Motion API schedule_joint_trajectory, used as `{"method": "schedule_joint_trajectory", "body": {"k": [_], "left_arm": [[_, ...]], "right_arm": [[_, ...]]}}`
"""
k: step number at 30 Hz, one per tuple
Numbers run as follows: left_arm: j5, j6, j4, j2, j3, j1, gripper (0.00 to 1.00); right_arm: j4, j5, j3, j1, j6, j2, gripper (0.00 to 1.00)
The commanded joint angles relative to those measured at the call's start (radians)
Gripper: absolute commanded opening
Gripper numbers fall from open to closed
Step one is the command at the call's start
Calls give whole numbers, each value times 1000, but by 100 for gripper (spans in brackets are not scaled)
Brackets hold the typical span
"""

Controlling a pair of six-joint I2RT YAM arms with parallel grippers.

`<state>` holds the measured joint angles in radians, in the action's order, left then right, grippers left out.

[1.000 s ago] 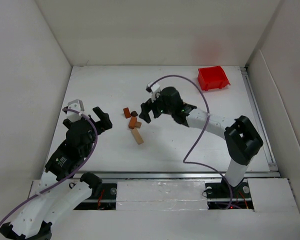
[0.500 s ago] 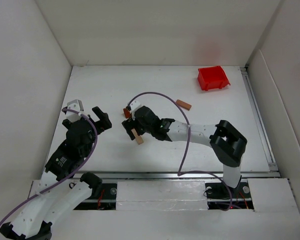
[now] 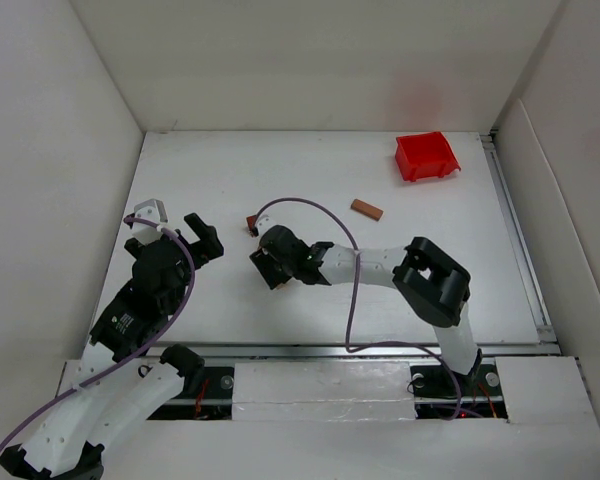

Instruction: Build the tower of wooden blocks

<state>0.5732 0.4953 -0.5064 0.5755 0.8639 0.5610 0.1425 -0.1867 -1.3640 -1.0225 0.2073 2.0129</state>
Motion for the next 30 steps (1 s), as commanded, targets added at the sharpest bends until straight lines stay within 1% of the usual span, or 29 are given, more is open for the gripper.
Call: {"method": "schedule_joint_trajectory", "body": {"k": [1,6,10,11,12,13,14,15,16,17,18,19,21,23,24,25,26,27,28,30], "left_arm": [[2,0,17,1,4,0,99],[1,-3,19,1,4,0,99],[-1,-1,19,0,4,0,99],[-1,-1,19,-3,4,0,99],[-1,-1,19,-3,4,0,99],[-1,-1,19,-5,4,0,99],[-1,-1,17,-6,4,0,99],[1,-1,19,-11,4,0,99],[-1,-1,17,-11,4,0,99],[1,-1,19,-12,3,0,99],[1,-1,17,-11,3,0,99],[1,-1,17,-11,3,0,99],[-1,-1,19,-11,4,0,99],[-3,-1,20,-12,4,0,99],[-3,-3,17,-14,4,0,99],[-3,-1,19,-14,4,0,99],[-1,-1,19,-14,4,0,99],[-1,-1,19,-16,4,0,99],[1,-1,19,-16,3,0,99],[-9,-1,20,-20,3,0,99]], "right_arm": [[-15,30,-30,-14,12,21,62],[12,35,-55,-14,12,41,56],[14,39,-55,-14,15,43,44],[25,38,-63,-14,14,44,38],[25,38,-63,-14,14,44,35],[28,41,-64,-14,12,37,31],[29,43,-64,-14,12,27,21],[28,47,-58,-14,9,17,15],[16,59,-40,-14,3,-20,13],[11,64,-32,-14,-11,-45,3],[-3,75,-21,-14,-32,-72,1],[-1,76,-11,-2,-81,-103,0],[12,69,5,48,-126,-189,0],[28,104,3,108,-242,-247,0],[67,137,-10,180,-284,-258,0],[81,177,-21,218,-378,-267,0],[78,231,-27,258,-414,-273,0],[101,269,-33,336,-468,-278,0],[138,339,-50,372,-576,-273,0],[134,430,-52,451,-687,-261,0]]}}
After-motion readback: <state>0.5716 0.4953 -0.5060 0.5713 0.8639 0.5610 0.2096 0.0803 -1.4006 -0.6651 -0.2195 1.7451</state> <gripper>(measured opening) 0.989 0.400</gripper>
